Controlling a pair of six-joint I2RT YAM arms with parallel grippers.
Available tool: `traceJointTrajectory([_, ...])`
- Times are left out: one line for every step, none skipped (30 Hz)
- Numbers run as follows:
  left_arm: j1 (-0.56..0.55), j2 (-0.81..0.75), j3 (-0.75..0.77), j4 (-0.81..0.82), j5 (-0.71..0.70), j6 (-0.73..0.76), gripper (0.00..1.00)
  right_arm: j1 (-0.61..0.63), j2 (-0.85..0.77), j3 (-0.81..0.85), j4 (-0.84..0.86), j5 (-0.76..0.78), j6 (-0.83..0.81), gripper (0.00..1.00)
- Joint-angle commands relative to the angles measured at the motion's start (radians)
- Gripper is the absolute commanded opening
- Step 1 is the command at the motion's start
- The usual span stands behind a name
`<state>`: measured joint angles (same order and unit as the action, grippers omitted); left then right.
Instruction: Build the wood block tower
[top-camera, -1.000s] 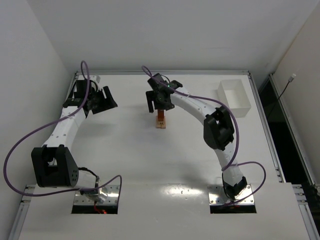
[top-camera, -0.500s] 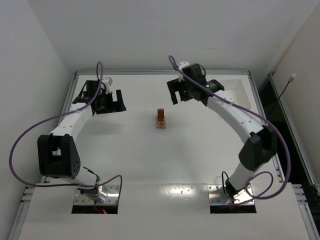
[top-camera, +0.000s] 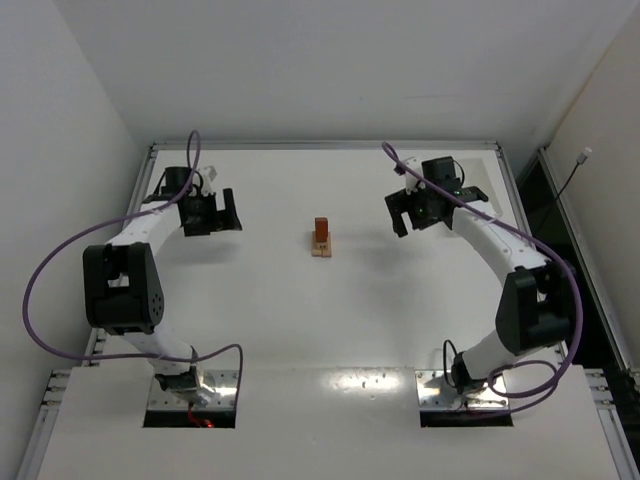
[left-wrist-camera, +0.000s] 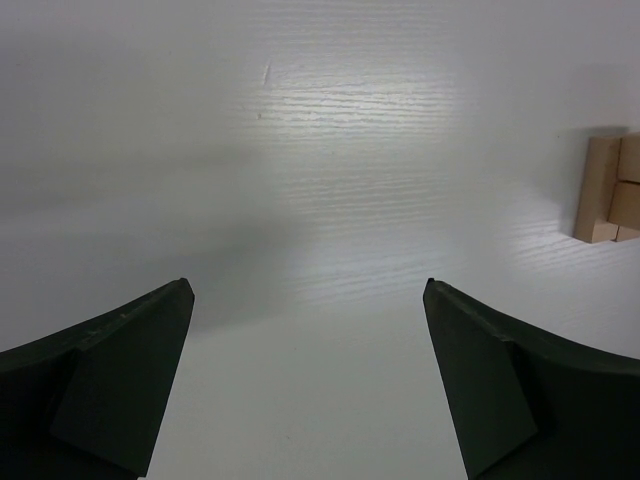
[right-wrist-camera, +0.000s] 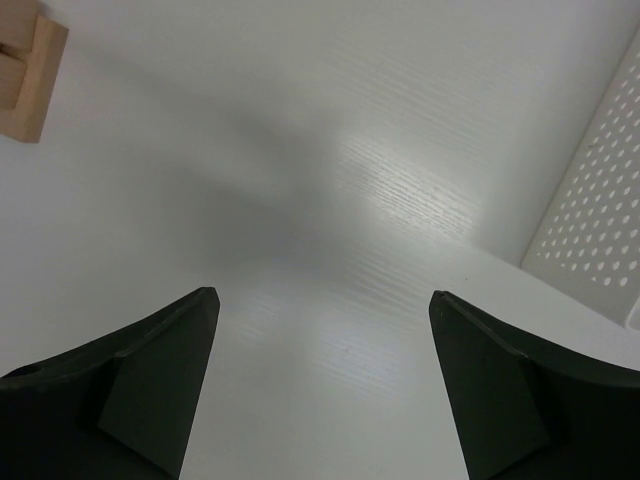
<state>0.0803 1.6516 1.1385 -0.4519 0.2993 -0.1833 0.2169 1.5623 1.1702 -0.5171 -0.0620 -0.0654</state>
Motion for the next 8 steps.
traceJointTrajectory([-0.001,-0.007,-0.009,0.045,0.012,0.039,1.00,-0.023,-0.047,-0.006,0.101,-0.077,-0.033,0.84])
traceJointTrajectory([-0.001,-0.007,-0.010,0.054,-0.009,0.039,1.00,-0.036,-0.047,-0.006,0.101,-0.078,-0.033,0.84])
traceJointTrajectory([-0.001,-0.007,-0.010,0.055,-0.031,0.039,1.00,-0.036,-0.047,-0.006,0.101,-0.078,-0.024,0.84])
traceJointTrajectory([-0.001,-0.007,-0.010,0.055,-0.041,0.039,1.00,-0.045,-0.047,-0.006,0.101,-0.078,-0.014,0.84])
traceJointTrajectory([-0.001,-0.007,-0.010,0.055,-0.063,0.039,1.00,-0.057,-0.047,-0.006,0.110,-0.087,-0.014,0.84])
traceJointTrajectory([-0.001,-0.007,-0.010,0.055,-0.063,0.039,1.00,-0.057,-0.047,-0.006,0.111,-0.087,-0.014,0.84])
traceJointTrajectory([-0.001,-0.007,-0.010,0.055,-0.063,0.039,1.00,-0.066,-0.038,-0.006,0.111,-0.087,-0.014,0.84])
traceJointTrajectory([-0.001,-0.018,-0.010,0.045,-0.063,0.048,1.00,-0.067,-0.038,-0.006,0.111,-0.087,-0.005,0.84])
